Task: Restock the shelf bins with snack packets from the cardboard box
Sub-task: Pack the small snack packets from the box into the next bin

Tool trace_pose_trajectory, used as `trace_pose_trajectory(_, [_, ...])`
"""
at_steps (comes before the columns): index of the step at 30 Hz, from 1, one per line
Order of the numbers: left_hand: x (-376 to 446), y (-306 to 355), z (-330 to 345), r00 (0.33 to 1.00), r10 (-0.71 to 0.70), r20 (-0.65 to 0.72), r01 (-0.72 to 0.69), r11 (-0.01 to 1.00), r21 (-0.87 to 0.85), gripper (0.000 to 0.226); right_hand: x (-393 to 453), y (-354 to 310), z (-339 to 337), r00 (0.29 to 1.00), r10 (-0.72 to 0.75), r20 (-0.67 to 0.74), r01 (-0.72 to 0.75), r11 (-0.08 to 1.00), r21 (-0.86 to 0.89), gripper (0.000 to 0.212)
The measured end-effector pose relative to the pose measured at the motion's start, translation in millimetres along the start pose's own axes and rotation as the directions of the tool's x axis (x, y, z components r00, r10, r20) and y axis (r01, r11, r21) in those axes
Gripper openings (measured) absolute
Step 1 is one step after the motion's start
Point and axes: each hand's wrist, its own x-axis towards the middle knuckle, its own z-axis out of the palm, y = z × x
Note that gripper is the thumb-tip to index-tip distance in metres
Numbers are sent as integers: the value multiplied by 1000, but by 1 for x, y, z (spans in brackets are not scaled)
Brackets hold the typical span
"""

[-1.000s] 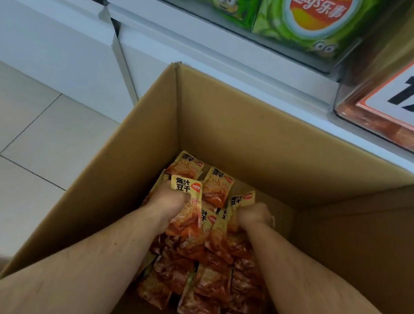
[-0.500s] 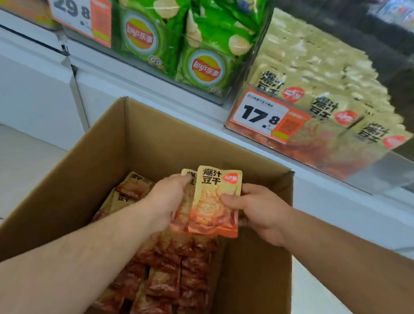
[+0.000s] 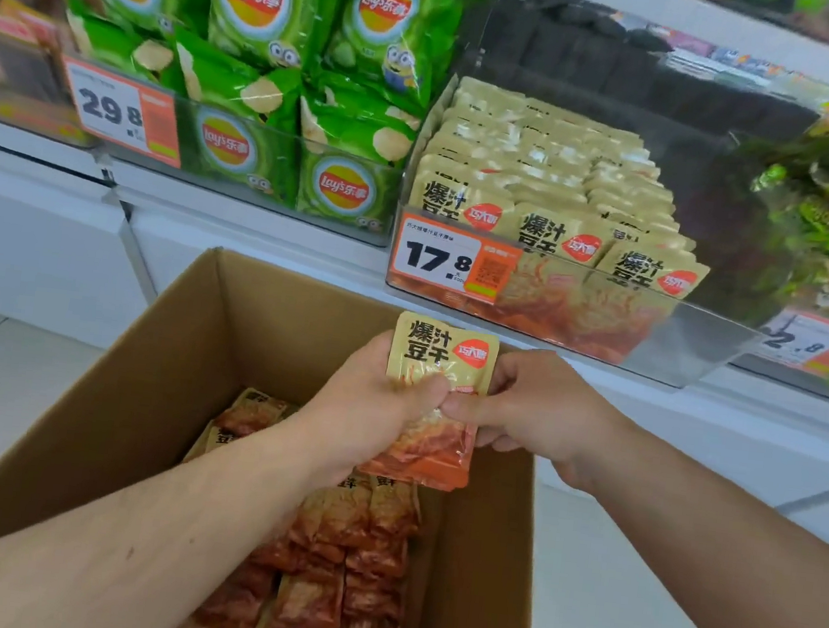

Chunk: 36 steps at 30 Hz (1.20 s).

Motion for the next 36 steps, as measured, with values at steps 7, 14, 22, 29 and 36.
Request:
trace_pose_trajectory(7, [15, 19, 19, 995, 97, 3, -97, 993, 69, 30, -1, -2, -39, 995, -85, -54, 74, 981, -180, 48])
trace_pose_trajectory(14, [21, 35, 31, 960, 210, 186, -261, 910, 323, 41, -14, -3, -72, 933, -359, 0, 344, 895, -283, 80])
trace_pose_trajectory(22, [20, 51, 45, 926, 212, 312, -341, 826, 448, 47, -23, -8, -84, 895, -432, 110, 440, 820, -365, 57])
trace_pose_trajectory(29, [22, 63, 48, 898, 238, 370, -419, 719, 555, 56, -22, -6, -84, 923, -362, 129, 383, 889, -251, 23])
trace_pose_trajectory(36, [36, 90, 60, 846, 331, 418, -522, 678, 517, 80, -37, -24, -107, 970, -233, 66, 242, 919, -312, 7])
